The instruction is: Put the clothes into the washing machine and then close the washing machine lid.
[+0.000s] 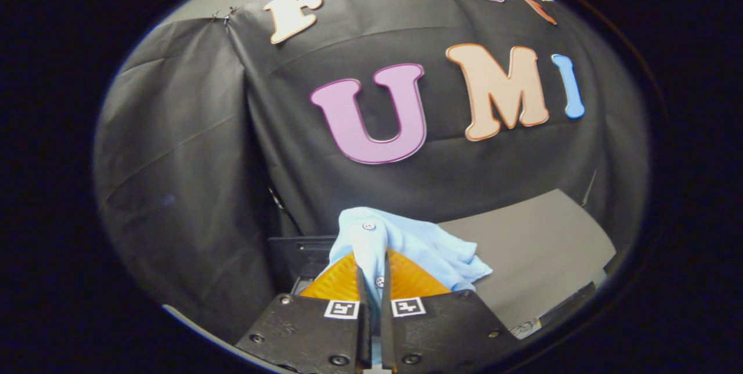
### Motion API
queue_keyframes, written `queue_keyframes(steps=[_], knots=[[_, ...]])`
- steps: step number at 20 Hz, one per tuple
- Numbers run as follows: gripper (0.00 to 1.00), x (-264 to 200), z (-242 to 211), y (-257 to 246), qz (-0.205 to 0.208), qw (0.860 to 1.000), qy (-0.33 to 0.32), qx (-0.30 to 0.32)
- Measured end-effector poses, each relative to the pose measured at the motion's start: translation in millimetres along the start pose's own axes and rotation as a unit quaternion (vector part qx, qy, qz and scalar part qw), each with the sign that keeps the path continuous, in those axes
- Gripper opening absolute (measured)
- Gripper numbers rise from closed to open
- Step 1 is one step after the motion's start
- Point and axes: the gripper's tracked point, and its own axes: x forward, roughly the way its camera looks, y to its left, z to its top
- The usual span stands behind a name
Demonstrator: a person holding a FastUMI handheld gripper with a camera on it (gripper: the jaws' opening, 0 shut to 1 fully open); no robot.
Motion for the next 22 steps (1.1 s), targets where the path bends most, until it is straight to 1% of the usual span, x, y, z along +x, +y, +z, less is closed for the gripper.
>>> queue_keyframes(steps=[6,11,14,19,22], knots=[[0.07,38.6,-51.4,55.0,0.026,0.998,0.043,-0.024],[0.07,79.4,-111.2,83.2,0.031,0.993,0.096,-0.064],[0.07,105.4,-145.8,98.0,0.042,0.991,0.121,-0.05],[0.07,147.2,-203.2,94.8,0.022,0.987,0.159,-0.028],[0.07,173.3,-246.7,78.3,0.001,0.982,0.189,-0.021]])
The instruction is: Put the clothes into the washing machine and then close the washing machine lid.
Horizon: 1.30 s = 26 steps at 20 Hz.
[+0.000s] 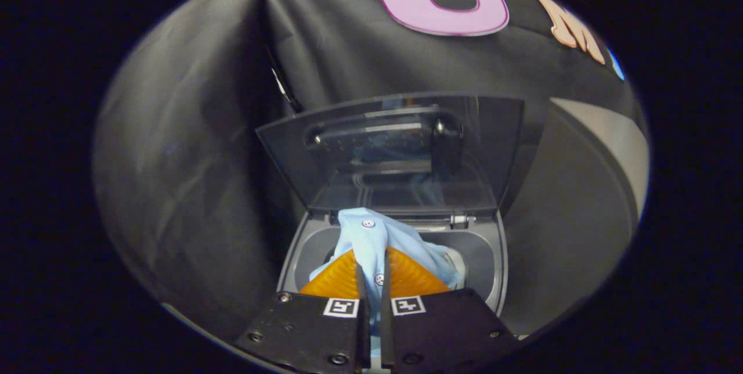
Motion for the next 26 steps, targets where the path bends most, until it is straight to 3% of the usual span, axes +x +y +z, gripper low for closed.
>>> queue_keyframes(steps=[9,15,18,20,23,26], knots=[[0.1,76.2,-75.2,-17.2,-0.019,0.997,0.07,0.014],[0.16,96.9,-98.7,-17.7,-0.044,0.995,0.091,0.001],[0.23,101.3,-102.7,-14.7,-0.036,0.995,0.096,-0.009],[0.35,100.6,-97.0,-13.6,-0.035,0.996,0.08,-0.023],[0.67,91.5,-99.9,-16.2,-0.049,0.995,0.083,-0.021],[0.98,81.9,-103.8,-5.3,-0.038,0.995,0.095,-0.019]])
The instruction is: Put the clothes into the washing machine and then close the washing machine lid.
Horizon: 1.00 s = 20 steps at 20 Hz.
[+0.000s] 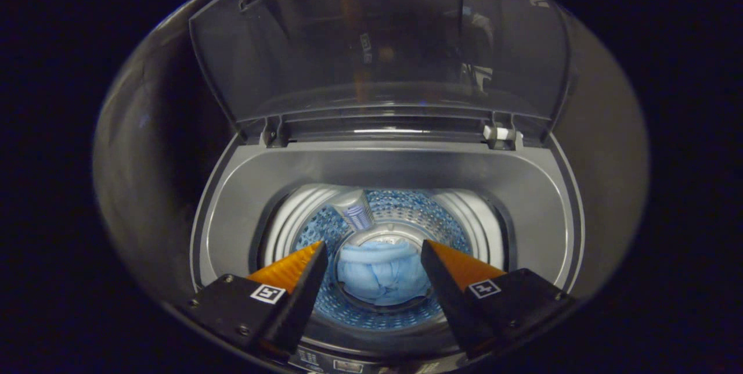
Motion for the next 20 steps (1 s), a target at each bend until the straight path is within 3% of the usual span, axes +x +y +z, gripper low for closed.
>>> queue_keyframes(steps=[10,16,20], knots=[[0.99,-41.6,20.7,1.6,-0.008,1.0,-0.026,-0.004],[0.98,-98.4,84.4,-5.3,-0.027,0.994,-0.101,-0.022],[0.98,-133.2,140.6,-2.7,-0.018,0.987,-0.158,-0.016]])
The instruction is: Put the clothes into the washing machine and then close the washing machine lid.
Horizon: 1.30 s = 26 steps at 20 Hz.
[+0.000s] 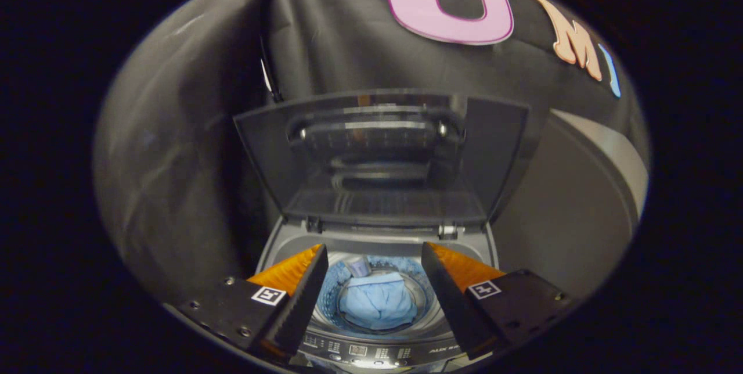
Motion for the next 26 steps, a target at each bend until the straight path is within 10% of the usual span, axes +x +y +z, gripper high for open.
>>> queue_keyframes(steps=[6,16,26], knots=[[0.98,-12.7,89.5,-6.7,0.0,0.993,-0.12,0.02],[0.96,-24.7,191.1,-21.3,-0.076,0.931,-0.356,-0.025],[0.96,61.5,166.5,-22.4,-0.087,0.949,-0.303,0.001]])
